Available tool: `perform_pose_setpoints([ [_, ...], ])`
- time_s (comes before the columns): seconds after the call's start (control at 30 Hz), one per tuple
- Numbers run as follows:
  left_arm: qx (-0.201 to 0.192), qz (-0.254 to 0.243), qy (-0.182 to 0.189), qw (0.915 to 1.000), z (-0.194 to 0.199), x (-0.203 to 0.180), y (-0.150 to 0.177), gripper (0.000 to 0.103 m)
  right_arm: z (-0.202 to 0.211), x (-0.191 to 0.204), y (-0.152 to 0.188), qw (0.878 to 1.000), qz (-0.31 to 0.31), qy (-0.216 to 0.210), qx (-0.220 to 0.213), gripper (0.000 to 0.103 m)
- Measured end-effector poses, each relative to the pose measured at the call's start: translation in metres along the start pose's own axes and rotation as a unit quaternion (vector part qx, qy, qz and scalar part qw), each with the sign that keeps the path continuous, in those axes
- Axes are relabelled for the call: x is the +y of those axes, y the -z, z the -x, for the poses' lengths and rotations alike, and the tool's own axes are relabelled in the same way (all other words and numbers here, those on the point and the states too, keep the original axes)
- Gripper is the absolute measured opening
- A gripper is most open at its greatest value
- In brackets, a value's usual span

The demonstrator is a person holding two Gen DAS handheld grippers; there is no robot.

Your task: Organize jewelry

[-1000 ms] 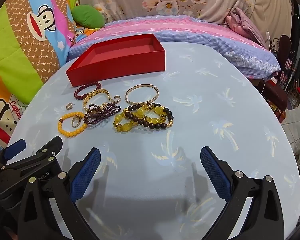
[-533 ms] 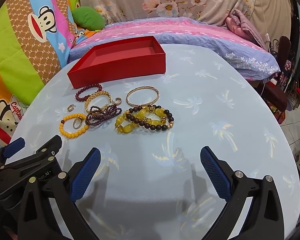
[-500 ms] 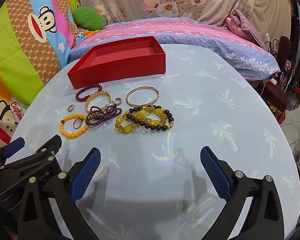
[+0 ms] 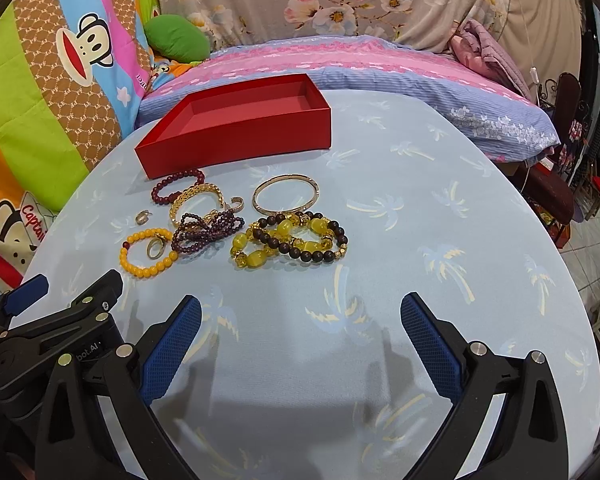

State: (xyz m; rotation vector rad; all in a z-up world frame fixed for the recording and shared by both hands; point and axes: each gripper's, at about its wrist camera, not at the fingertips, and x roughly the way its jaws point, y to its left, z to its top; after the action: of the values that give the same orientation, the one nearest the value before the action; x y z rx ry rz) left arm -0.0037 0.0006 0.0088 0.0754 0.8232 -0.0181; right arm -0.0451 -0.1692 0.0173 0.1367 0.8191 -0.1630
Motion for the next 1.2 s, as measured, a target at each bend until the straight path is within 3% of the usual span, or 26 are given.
perform_pose_setpoints([
  [1.2, 0.000, -0.002, -0.003, 1.0000, -0.0006, 0.0007, -0.0004, 0.092, 0.0001, 0.0021, 0.0034, 1.000, 0.001, 0.000, -0.003, 0.096],
])
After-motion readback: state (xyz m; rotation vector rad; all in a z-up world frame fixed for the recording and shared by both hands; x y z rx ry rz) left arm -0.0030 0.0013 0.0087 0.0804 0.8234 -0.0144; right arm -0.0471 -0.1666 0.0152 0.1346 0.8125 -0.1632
